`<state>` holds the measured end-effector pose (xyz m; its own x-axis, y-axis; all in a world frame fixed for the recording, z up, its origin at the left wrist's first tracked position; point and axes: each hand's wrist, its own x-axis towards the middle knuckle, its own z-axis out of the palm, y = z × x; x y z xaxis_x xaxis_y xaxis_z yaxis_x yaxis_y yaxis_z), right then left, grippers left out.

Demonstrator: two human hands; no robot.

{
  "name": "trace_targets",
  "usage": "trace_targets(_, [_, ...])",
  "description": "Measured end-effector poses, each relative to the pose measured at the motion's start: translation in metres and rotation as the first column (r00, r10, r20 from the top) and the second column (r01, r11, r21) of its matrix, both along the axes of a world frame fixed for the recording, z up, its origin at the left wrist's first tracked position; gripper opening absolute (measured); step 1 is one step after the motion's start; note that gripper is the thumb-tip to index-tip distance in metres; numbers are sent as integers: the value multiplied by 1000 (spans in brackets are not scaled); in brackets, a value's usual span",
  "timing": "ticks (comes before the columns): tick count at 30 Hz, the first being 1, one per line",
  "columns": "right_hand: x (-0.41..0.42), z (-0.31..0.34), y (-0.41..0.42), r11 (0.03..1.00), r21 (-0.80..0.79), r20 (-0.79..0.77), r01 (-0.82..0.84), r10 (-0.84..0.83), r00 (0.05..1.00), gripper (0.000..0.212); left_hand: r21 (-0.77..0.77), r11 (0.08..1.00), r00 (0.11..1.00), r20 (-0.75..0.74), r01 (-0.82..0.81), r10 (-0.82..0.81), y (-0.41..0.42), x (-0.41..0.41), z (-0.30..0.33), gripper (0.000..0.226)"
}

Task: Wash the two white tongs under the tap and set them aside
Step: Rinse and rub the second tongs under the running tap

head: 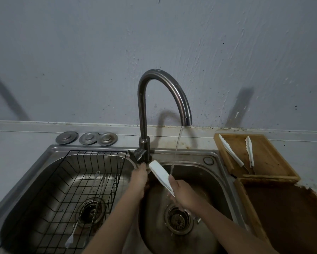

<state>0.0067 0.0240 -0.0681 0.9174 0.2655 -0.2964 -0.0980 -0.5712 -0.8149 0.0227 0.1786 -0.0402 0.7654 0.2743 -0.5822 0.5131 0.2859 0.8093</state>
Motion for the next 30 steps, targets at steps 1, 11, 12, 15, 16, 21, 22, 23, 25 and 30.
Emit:
trace_targets(1, [-3,-2,-2,989,140,-106,45,-30,994,63,272,962,998,56,-9,-7,9,0,-8,38])
trace_targets(11, [-6,20,-7,826,542,-406,154,97,909,61,787,616,943,215,-13,-254,28,23,0,35])
trace_targets(12, [-6,21,-8,833,534,-397,144,96,913,62,789,613,952,211,-31,-224,25,23,1,30])
trace_targets(15, [-5,22,-9,835,527,-394,160,73,916,63,829,557,968,173,-44,-180,21,22,2,21])
trace_targets(16, [-5,22,-10,829,531,-401,176,63,914,64,842,538,973,151,-35,-174,21,23,3,20])
trace_targets(21, [-5,20,-10,797,562,-392,221,22,920,64,881,473,979,79,19,-187,22,25,7,22])
trace_targets(22, [-5,20,-11,794,567,-383,220,18,924,64,887,459,979,60,38,-196,21,25,8,25])
trace_targets(23, [-6,21,-11,790,572,-372,219,12,928,63,890,453,978,41,58,-206,20,27,10,30])
trace_targets(25, [-7,23,-12,791,572,-341,216,-10,940,62,889,446,973,2,104,-231,20,31,15,37])
trace_targets(30, [-11,37,-20,808,550,-207,211,-113,972,61,883,425,963,-99,201,-251,19,37,23,44])
